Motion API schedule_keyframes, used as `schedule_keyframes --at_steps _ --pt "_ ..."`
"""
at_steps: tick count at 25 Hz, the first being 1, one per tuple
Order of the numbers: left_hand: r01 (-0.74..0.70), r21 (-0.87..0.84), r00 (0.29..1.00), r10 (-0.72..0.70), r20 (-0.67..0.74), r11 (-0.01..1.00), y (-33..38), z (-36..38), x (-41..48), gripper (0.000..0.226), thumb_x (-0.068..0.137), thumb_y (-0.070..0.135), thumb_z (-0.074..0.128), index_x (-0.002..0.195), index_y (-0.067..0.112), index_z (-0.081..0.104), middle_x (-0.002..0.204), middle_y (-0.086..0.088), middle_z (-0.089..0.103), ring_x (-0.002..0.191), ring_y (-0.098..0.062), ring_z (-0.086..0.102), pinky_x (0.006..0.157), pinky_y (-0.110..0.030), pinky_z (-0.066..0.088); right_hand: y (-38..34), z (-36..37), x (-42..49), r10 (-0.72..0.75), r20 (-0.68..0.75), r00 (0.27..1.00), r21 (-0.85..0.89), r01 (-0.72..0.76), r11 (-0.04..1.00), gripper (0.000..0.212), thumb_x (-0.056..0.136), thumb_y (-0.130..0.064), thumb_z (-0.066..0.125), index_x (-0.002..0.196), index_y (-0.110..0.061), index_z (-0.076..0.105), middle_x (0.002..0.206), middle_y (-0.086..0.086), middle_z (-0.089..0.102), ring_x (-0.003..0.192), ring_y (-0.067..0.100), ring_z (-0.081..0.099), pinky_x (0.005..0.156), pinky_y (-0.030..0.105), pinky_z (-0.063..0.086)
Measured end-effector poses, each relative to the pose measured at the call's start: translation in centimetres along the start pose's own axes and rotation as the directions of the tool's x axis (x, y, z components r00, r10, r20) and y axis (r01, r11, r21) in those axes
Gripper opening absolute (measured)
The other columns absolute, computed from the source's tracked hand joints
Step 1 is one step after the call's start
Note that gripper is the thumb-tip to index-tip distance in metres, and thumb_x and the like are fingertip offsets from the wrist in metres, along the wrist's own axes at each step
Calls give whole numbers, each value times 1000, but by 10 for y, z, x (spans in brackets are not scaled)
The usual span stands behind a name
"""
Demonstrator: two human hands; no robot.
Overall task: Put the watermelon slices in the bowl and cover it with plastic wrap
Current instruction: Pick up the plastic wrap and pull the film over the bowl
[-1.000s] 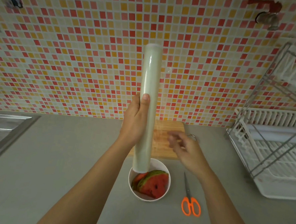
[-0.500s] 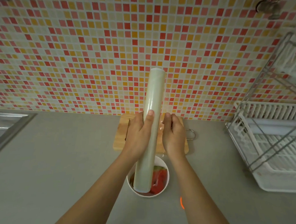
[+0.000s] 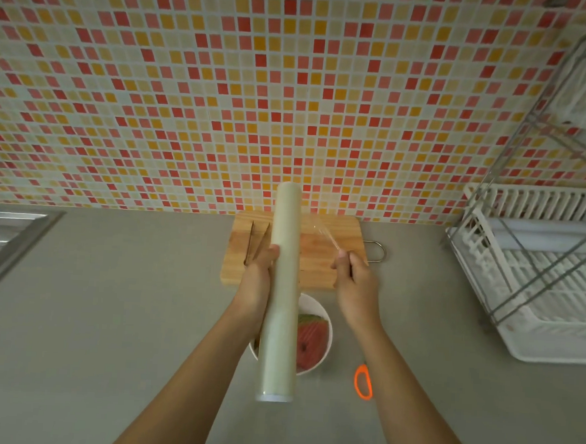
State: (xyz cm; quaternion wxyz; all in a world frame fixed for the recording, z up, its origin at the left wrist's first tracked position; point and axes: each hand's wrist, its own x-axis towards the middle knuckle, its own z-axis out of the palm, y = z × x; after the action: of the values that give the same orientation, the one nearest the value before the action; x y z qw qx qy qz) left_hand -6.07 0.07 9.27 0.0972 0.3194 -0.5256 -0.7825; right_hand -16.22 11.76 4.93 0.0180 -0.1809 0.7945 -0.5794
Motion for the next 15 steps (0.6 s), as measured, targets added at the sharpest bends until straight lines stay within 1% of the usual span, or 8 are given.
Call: schedule_keyframes --at_steps 2,4,5,6,8,11,13,15 --pt "35 179 998 -26 -54 983 -10 1 1 58 77 59 60 113 15 48 88 -11 66 73 -28 68 67 -42 58 11 2 -6 18 21 1000 -10 -18 1000 32 99 -26 40 70 -20 54 53 -9 48 48 5 46 53 22 36" --pt "16 357 993 27 -114 934 -23 -1 3 62 68 53 74 108 19 41 102 -14 65 87 -33 68 79 -50 57 24 4 -14 52 23 998 -34 -52 998 33 98 -26 40 69 -23 54 55 -9 52 53 1 51 52 14 36" --pt "16 391 989 44 -142 920 -28 -3 3 58 68 49 75 106 19 43 103 -14 65 89 -33 68 81 -52 56 31 6 -18 77 20 997 -45 -76 996 33 98 -26 39 68 -24 53 56 -9 52 54 0 52 53 12 36" --pt "16 406 987 51 -152 914 -31 -7 2 53 71 47 74 106 19 46 103 -14 66 89 -31 68 82 -52 56 38 7 -21 102 17 995 -59 -101 993 33 98 -26 39 68 -24 51 57 -9 52 55 2 51 53 12 35" --pt "35 393 990 21 -137 919 -33 -12 1 47 75 49 64 109 18 54 104 -14 68 90 -31 68 84 -53 55 50 8 -26 139 8 990 -92 -137 986 33 99 -25 38 68 -20 50 58 -10 51 58 7 50 52 18 32" --pt "123 305 987 -84 -138 944 -35 -16 1 56 73 54 49 109 12 60 106 -18 67 96 -37 65 90 -56 51 61 9 -28 148 -10 989 -119 -148 982 32 98 -23 40 70 -15 51 60 -9 53 61 16 51 54 24 26" --pt "113 315 984 -63 -164 942 -39 -15 1 54 74 56 45 107 16 57 107 -17 66 97 -35 65 88 -55 52 66 11 -31 140 9 990 -125 -138 983 31 98 -23 40 72 -16 54 64 -5 57 64 18 54 56 26 29" --pt "41 431 983 39 -177 901 -43 -14 0 51 76 61 56 103 18 46 101 -11 66 86 -27 67 71 -42 57 71 14 -34 145 22 989 -112 -142 984 32 98 -22 40 72 -12 56 70 4 64 70 24 59 61 33 39"
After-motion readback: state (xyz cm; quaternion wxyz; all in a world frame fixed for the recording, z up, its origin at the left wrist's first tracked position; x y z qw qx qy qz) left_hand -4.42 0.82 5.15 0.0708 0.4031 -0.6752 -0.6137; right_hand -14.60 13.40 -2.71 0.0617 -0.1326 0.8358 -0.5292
